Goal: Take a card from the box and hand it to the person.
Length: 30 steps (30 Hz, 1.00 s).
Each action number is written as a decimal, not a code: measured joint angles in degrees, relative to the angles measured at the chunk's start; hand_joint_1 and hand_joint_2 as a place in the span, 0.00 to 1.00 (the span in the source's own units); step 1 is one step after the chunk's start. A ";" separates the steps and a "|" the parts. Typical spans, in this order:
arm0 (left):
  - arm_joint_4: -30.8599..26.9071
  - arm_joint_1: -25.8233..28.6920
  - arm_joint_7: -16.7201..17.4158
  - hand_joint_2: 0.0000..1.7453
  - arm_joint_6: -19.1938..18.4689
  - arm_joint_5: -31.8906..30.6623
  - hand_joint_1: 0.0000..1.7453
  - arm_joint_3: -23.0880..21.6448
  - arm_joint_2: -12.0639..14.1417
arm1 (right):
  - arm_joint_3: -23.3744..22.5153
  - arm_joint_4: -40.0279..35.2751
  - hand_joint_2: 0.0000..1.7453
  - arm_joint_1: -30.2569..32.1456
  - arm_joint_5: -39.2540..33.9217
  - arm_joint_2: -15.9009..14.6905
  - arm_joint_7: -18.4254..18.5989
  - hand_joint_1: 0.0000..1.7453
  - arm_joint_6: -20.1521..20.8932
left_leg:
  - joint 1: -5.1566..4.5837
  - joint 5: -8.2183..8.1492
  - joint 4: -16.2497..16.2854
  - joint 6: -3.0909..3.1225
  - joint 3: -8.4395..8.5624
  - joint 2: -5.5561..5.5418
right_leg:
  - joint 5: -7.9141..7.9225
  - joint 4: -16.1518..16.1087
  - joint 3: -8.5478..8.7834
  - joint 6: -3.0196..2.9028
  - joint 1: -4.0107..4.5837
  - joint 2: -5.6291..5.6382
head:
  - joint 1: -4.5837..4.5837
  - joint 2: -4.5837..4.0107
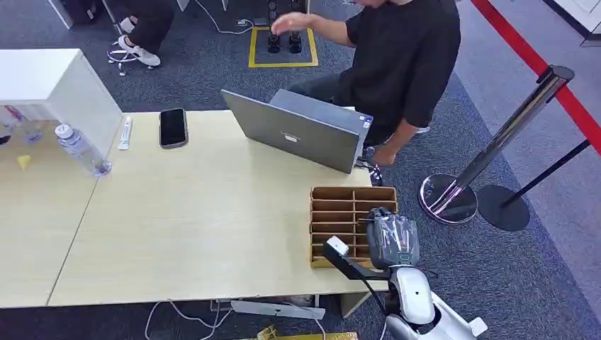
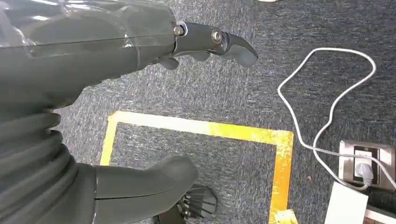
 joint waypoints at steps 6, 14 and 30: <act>-0.02 0.18 -0.46 1.00 0.17 0.15 0.00 0.00 0.00 | -0.09 -1.96 1.00 0.00 -1.44 0.00 -1.38 0.81 -1.16 | 0.00 0.00 0.00 0.00 0.00 0.00 | 0.00 0.00 0.00 0.00 0.00 0.00 | 0.00 0.00; 0.00 0.18 -0.59 1.00 0.15 0.17 0.00 0.02 0.00 | -0.15 -3.93 1.00 -0.01 -1.77 -0.02 -2.14 0.82 -1.49 | 0.00 0.00 0.00 0.00 0.00 0.00 | 0.00 0.00 0.00 0.00 0.00 0.00 | 0.00 0.00; 0.00 0.17 -0.68 1.00 0.09 0.15 0.00 0.00 0.00 | -0.35 -4.65 1.00 -0.40 -0.31 -0.35 -3.23 0.87 -1.49 | 0.00 0.00 0.00 0.00 0.00 0.00 | 0.01 0.00 0.00 0.01 0.00 0.00 | 0.00 0.00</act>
